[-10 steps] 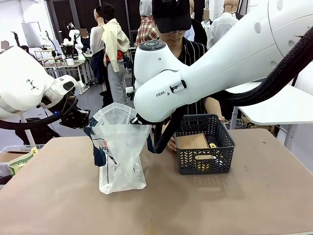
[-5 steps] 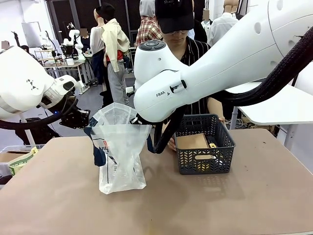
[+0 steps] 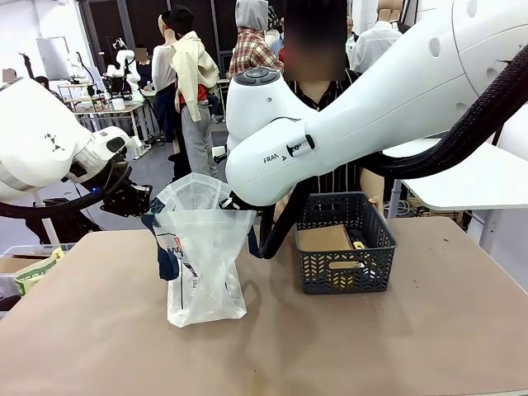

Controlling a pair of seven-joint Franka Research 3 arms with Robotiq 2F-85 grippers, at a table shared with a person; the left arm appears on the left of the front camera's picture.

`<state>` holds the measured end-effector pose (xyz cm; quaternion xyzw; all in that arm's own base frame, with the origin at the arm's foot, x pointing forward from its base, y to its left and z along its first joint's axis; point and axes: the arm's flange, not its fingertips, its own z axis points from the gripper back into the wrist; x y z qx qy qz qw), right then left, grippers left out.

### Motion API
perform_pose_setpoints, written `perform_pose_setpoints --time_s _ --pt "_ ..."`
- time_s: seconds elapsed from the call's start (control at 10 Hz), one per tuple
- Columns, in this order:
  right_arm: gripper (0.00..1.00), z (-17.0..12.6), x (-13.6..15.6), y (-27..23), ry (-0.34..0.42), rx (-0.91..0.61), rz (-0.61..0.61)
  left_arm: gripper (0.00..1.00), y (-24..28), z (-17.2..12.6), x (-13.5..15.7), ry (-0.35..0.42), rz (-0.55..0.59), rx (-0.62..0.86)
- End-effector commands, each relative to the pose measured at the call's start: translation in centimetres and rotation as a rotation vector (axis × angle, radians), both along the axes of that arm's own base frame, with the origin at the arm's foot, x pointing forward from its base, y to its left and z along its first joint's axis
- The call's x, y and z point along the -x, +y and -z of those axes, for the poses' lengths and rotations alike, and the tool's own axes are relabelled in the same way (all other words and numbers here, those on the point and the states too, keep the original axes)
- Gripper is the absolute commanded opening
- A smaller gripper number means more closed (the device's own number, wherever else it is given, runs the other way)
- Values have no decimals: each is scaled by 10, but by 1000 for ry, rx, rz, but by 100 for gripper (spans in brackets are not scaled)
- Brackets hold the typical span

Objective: Transfer purchased items from the store into the shopping bag.
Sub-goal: Move the Reusable shopping bag to the right side of the table.

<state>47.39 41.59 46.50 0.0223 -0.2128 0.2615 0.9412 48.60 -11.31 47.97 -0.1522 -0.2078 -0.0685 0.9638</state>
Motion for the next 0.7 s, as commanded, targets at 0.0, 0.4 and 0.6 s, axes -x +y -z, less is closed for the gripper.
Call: perform_pose_setpoints --time_s 0.0,0.4,0.6 --pt "0 2 0 -1 4 1 6 0 1 -2 1 -6 -2 0" --pt "0 2 0 -1 4 1 6 0 1 -2 1 -6 -2 0" --pt "0 2 0 -1 4 1 6 0 1 -2 1 -6 -2 0"
